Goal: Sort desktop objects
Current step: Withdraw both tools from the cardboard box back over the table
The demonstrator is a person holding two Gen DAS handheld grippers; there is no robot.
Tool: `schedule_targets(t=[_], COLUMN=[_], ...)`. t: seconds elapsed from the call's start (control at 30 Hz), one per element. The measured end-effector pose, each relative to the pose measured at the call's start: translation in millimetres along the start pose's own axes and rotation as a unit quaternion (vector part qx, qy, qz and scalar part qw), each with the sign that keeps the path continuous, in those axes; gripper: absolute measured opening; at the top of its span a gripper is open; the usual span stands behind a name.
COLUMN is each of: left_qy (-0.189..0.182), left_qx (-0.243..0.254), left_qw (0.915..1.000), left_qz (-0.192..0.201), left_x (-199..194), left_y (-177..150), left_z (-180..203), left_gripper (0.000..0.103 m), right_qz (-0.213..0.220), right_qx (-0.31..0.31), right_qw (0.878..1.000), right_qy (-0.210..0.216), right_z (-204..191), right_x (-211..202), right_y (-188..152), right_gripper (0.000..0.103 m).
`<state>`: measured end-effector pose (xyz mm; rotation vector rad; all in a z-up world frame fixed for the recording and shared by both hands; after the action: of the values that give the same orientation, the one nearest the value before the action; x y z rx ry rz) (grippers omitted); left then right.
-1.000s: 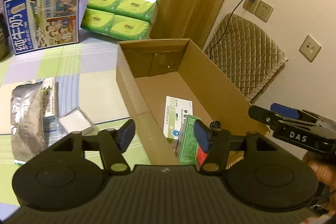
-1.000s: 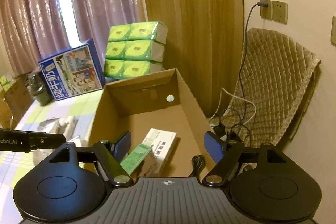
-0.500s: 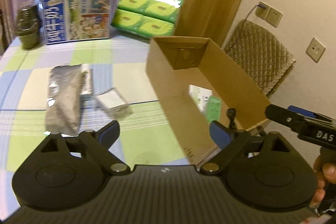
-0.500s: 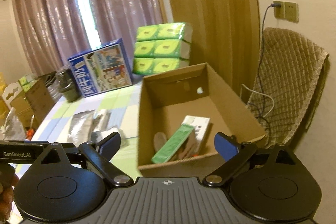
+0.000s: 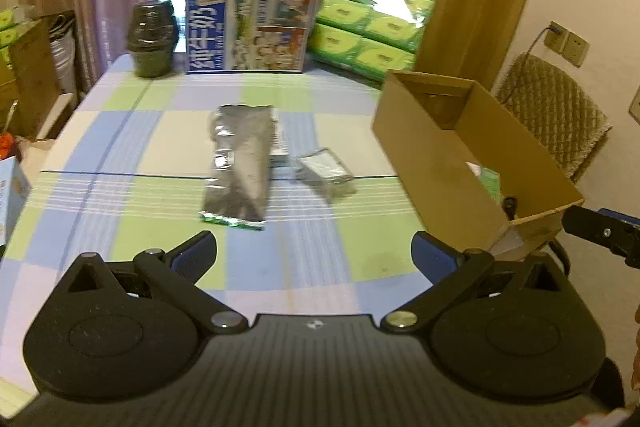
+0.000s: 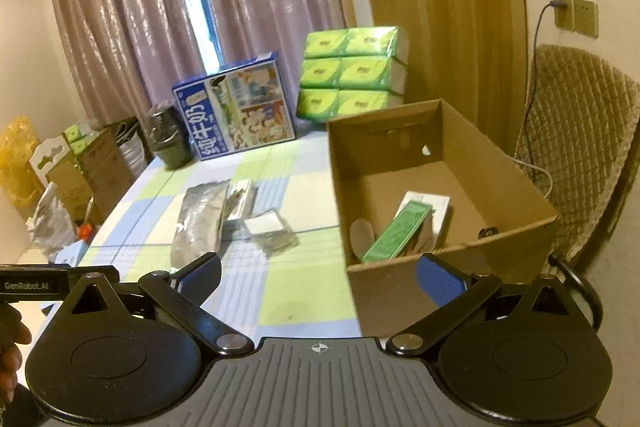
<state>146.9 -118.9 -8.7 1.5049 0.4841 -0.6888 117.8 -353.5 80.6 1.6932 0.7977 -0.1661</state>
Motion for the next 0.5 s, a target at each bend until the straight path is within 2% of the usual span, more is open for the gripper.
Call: schedule_targets(t=[0.23, 0.5], left_qy=[0.024, 0.042], left_qx=[-0.012, -0.019], left_qw=[0.9996, 0.9987], left_qz=[-0.012, -0.02], left_x=[-10, -12], left_y=[-12, -22], left_z=[-36, -60], left_gripper=[0.102, 0.102], right_qz=[-0.014, -0.027], right_qx=[-0.009, -0.02], right_qw=[1.0, 0.999], right_qy=[0.015, 0.027], right_z=[-22, -40], right_x=[10, 19], right_y=[-10, -19], right_gripper=[0.101, 0.101])
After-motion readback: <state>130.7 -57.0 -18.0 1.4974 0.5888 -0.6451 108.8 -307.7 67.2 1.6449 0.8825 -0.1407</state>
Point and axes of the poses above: each gripper's, at about its wrist camera, not at the fingertips, and x roughly the way its jaws point, z to its right, y to its top, the point moved 8 cm from there along x, roughly the way its jaws point, and after that the axes turned 9 degrees about y, right-handed, at the moved point
